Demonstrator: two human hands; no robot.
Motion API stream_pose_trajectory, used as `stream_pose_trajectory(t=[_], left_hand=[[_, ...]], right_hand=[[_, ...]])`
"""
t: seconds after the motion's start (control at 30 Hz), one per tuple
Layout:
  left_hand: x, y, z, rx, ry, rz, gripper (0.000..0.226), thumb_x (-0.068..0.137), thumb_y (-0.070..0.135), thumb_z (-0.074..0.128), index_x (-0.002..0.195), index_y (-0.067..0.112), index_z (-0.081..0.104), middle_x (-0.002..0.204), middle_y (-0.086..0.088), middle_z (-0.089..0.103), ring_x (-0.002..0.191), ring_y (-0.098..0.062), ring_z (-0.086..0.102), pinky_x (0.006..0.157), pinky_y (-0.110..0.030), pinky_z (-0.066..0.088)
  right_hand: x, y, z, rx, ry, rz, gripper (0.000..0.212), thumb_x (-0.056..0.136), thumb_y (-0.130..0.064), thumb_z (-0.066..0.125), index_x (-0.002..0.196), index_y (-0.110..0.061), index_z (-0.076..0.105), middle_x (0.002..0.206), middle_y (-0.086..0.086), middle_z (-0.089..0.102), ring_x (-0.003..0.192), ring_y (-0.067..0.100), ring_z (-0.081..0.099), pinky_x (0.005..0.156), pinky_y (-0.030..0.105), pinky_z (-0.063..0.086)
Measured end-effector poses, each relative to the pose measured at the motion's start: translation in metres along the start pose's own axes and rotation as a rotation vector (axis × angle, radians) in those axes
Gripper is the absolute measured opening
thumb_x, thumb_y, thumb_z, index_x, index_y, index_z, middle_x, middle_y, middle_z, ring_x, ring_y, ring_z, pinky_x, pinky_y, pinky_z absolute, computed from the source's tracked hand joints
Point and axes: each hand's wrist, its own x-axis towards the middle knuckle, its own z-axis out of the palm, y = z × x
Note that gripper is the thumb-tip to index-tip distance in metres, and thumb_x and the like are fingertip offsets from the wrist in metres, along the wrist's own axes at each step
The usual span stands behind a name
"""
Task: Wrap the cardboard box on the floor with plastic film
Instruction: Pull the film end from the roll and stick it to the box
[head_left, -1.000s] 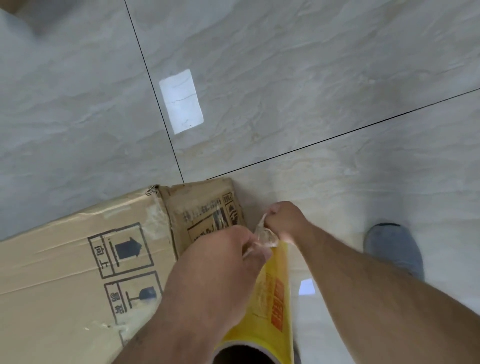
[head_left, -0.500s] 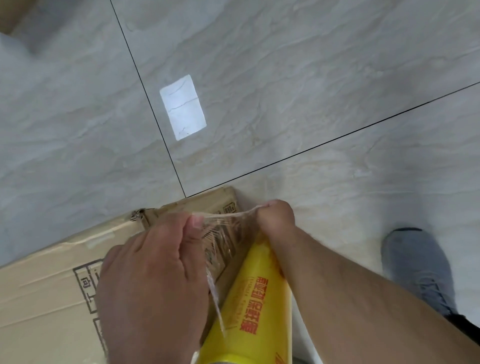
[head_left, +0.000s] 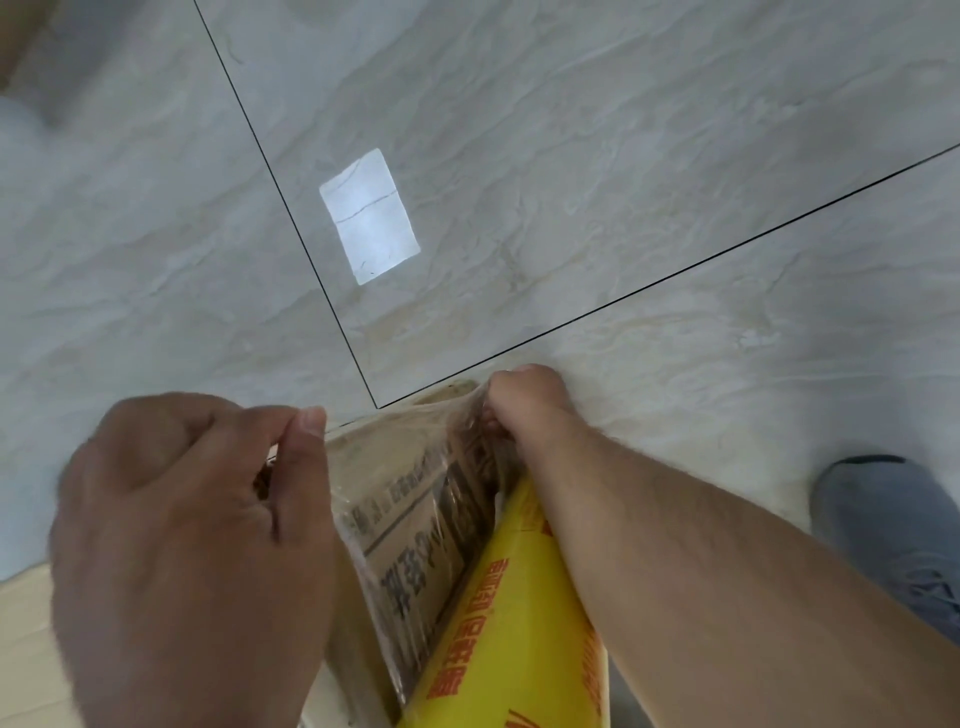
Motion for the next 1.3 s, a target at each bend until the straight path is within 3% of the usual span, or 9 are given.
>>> stream_pose_trajectory(t=[0.13, 0.27, 0.4, 0.53, 0.7, 0.8, 0.93, 1.1, 1.3], left_hand=[[0.001, -0.007, 0.001, -0.059, -0.036, -0.044, 0.032, 0.098, 0.062, 0.044, 0.079, 0.042, 0.059, 0.099, -0.003, 0.061, 0.102, -0.035, 0.06, 0.084, -0.058, 0.05], [0.013, -0.012, 0.009, -0.056, -0.053, -0.123, 0.026, 0.093, 0.073, 0.041, 0.089, 0.057, 0.06, 0.098, 0.003, 0.061, 0.09, -0.031, 0.065, 0.081, -0.058, 0.055], [0.017, -0.025, 0.008, -0.063, -0.15, -0.212, 0.04, 0.086, 0.084, 0.04, 0.09, 0.052, 0.062, 0.084, 0.0, 0.064, 0.07, -0.036, 0.067, 0.065, -0.059, 0.059], [0.03, -0.038, -0.001, -0.01, -0.286, -0.2, 0.034, 0.085, 0.072, 0.046, 0.084, 0.044, 0.065, 0.064, 0.005, 0.064, 0.059, -0.03, 0.068, 0.067, -0.055, 0.059], [0.029, -0.048, 0.002, -0.06, -0.294, -0.234, 0.034, 0.087, 0.063, 0.051, 0.086, 0.033, 0.067, 0.055, 0.002, 0.064, 0.056, -0.035, 0.067, 0.064, -0.059, 0.058], [0.019, -0.052, 0.01, -0.087, -0.246, -0.327, 0.031, 0.086, 0.059, 0.055, 0.09, 0.031, 0.067, 0.056, -0.003, 0.064, 0.055, -0.042, 0.067, 0.056, -0.064, 0.057], [0.012, -0.028, 0.016, -0.12, -0.138, -0.374, 0.025, 0.088, 0.057, 0.056, 0.092, 0.034, 0.066, 0.07, -0.002, 0.066, 0.068, -0.04, 0.067, 0.064, -0.063, 0.058], [0.011, -0.006, 0.005, -0.132, -0.118, -0.296, 0.027, 0.095, 0.038, 0.056, 0.073, 0.022, 0.06, 0.069, 0.001, 0.064, 0.071, -0.027, 0.061, 0.07, -0.043, 0.05], [0.014, -0.002, 0.0, -0.131, -0.175, -0.292, 0.028, 0.092, 0.039, 0.049, 0.072, 0.02, 0.055, 0.072, 0.0, 0.06, 0.071, -0.03, 0.057, 0.076, -0.048, 0.051]], right_hand=[[-0.005, -0.022, 0.007, -0.107, -0.041, -0.053, 0.039, 0.074, -0.022, 0.054, 0.098, -0.005, 0.08, 0.098, 0.014, 0.083, 0.092, 0.033, 0.08, 0.091, 0.043, 0.066], [-0.022, -0.04, 0.005, -0.2, -0.062, -0.109, 0.03, 0.091, -0.016, 0.057, 0.113, -0.003, 0.075, 0.112, 0.014, 0.079, 0.105, 0.034, 0.075, 0.086, 0.031, 0.06], [-0.034, -0.041, 0.01, -0.328, -0.018, -0.184, 0.036, 0.104, -0.019, 0.058, 0.135, -0.003, 0.064, 0.139, 0.014, 0.069, 0.13, 0.034, 0.066, 0.091, 0.029, 0.051], [-0.043, -0.042, 0.01, -0.343, -0.01, -0.145, 0.053, 0.106, -0.017, 0.058, 0.153, 0.001, 0.042, 0.153, 0.014, 0.058, 0.14, 0.03, 0.059, 0.105, 0.03, 0.049], [-0.055, -0.036, 0.004, -0.471, -0.142, -0.195, 0.035, 0.107, -0.015, 0.049, 0.133, -0.005, 0.069, 0.142, 0.014, 0.067, 0.134, 0.034, 0.063, 0.105, 0.031, 0.051], [-0.065, -0.024, 0.001, -0.435, -0.305, -0.186, 0.041, 0.113, -0.011, 0.036, 0.143, 0.001, 0.061, 0.149, 0.023, 0.059, 0.138, 0.038, 0.056, 0.114, 0.039, 0.047], [-0.078, -0.022, 0.001, -0.261, -0.349, -0.217, 0.061, 0.107, -0.047, 0.029, 0.142, -0.008, 0.061, 0.155, 0.019, 0.053, 0.139, 0.034, 0.052, 0.12, 0.049, 0.04], [-0.121, -0.037, 0.005, -0.164, -0.293, -0.078, 0.111, 0.087, -0.087, 0.031, 0.169, -0.013, 0.029, 0.178, 0.003, 0.023, 0.163, 0.027, 0.026, 0.132, 0.049, 0.023], [-0.196, -0.042, -0.01, -0.181, -0.543, -0.119, 0.109, 0.091, -0.091, 0.023, 0.167, -0.014, 0.037, 0.173, 0.009, 0.037, 0.159, 0.029, 0.035, 0.131, 0.047, 0.024]])
